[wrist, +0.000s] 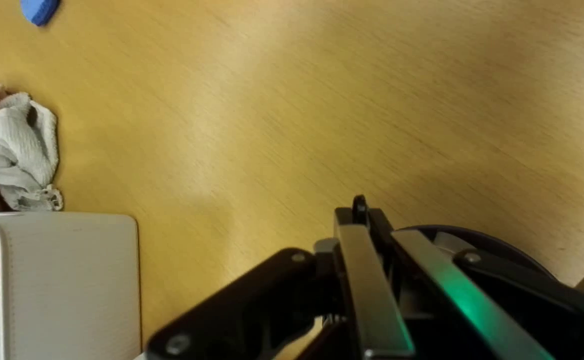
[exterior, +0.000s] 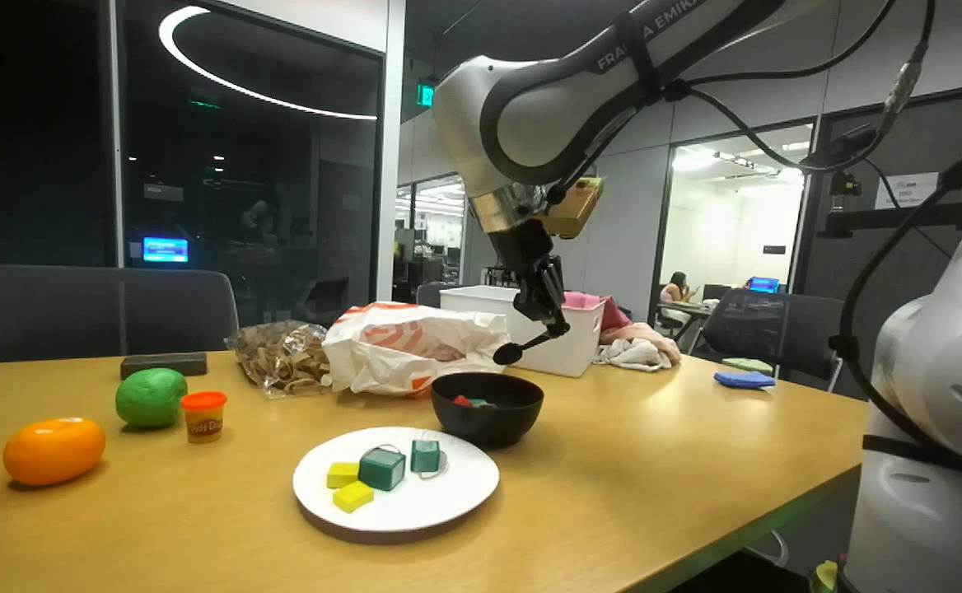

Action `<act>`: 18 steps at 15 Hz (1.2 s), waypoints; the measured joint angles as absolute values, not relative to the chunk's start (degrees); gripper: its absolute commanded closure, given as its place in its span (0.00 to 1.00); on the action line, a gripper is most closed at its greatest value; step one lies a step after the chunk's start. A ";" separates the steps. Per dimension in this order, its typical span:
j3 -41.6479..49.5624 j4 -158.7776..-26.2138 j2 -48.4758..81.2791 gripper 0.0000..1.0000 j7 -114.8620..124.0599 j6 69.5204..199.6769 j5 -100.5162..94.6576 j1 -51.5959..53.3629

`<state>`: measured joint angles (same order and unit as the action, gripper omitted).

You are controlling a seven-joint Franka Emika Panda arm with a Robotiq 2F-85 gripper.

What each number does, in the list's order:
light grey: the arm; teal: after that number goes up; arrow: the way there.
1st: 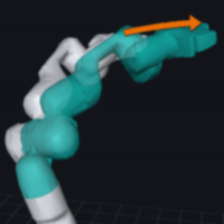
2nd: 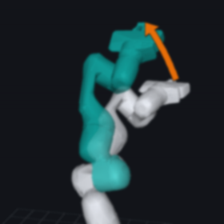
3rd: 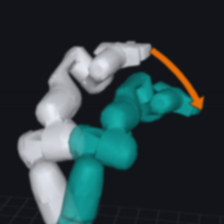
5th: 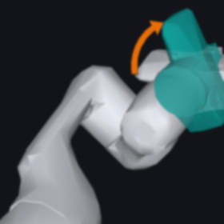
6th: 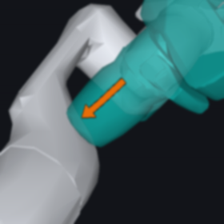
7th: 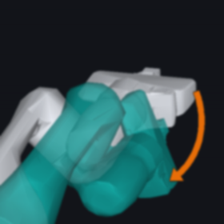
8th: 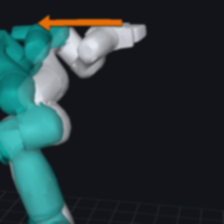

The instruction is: Use the black spoon to stir in the black bowl

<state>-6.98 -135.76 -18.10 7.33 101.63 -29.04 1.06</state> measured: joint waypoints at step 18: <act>-1.89 -135.39 -11.28 0.91 -4.26 107.85 -10.67 1.13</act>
<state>-1.89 -135.39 -11.28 -4.26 107.85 -10.67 1.13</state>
